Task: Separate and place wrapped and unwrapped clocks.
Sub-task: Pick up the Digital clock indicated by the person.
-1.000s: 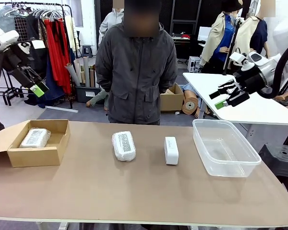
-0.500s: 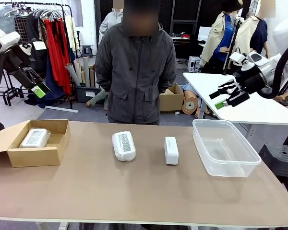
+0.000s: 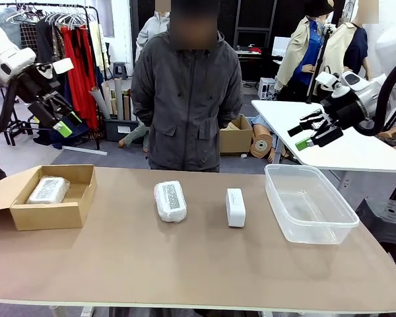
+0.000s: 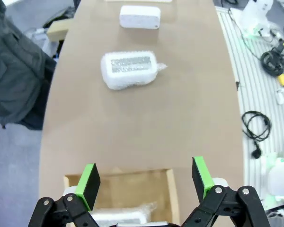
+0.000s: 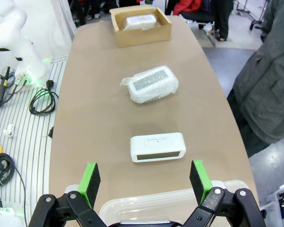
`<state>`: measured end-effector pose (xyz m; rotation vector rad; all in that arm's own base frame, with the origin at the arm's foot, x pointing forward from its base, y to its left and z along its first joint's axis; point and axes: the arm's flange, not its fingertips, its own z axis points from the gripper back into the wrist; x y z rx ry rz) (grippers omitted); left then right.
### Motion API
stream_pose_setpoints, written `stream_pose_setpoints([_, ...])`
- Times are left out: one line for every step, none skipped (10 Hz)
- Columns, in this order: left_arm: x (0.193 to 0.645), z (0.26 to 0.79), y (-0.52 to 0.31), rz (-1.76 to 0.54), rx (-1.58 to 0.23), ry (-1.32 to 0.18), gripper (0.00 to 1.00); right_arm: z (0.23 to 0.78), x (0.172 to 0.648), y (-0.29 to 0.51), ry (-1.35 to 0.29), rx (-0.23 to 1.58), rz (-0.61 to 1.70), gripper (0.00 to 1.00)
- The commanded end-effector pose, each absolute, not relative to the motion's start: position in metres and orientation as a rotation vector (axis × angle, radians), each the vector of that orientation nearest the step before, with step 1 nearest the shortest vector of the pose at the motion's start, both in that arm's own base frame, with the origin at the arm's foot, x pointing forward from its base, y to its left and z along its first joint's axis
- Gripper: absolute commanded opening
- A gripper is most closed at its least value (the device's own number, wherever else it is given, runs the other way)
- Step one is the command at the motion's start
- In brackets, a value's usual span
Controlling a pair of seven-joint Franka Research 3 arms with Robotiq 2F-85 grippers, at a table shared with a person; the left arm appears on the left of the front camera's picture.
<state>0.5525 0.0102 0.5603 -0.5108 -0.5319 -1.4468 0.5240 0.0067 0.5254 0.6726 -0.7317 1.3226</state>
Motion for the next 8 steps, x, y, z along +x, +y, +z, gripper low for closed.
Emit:
stream_pose_setpoints([0.553,0.557,0.009,-1.51,-0.543,-0.645,1.0,0.527,0.524,0.008,-0.734,0.672,1.326,1.0])
stream_pose_setpoints([0.553,0.558,0.006,-1.509,-0.542,-0.66,1.0,0.527,0.524,0.008,-0.734,0.672,1.326,1.0])
stream_pose_setpoints([0.554,0.563,0.001,-1.515,-0.549,-0.675,1.0,0.527,0.524,0.008,-0.734,0.672,1.326,1.0])
stream_pose_setpoints([0.553,0.568,-0.01,-1.502,-0.552,-0.676,1.0,0.527,0.524,0.008,-0.734,0.672,1.326,1.0])
stream_pose_setpoints([0.55,0.571,-0.021,-1.469,-0.533,-0.662,1.0,0.527,0.524,0.008,-0.734,0.672,1.326,1.0])
stream_pose_setpoints([0.549,0.574,-0.029,-1.482,-0.501,-0.659,1.0,0.527,0.524,0.008,-0.734,0.672,1.326,1.0])
stream_pose_setpoints([0.548,0.578,-0.035,-1.491,-0.47,-0.686,1.0,0.527,0.524,0.008,-0.734,0.672,1.326,1.0])
stream_pose_setpoints([0.55,0.582,-0.036,-1.486,-0.477,-0.726,1.0,0.527,0.524,0.008,-0.734,0.672,1.326,1.0])
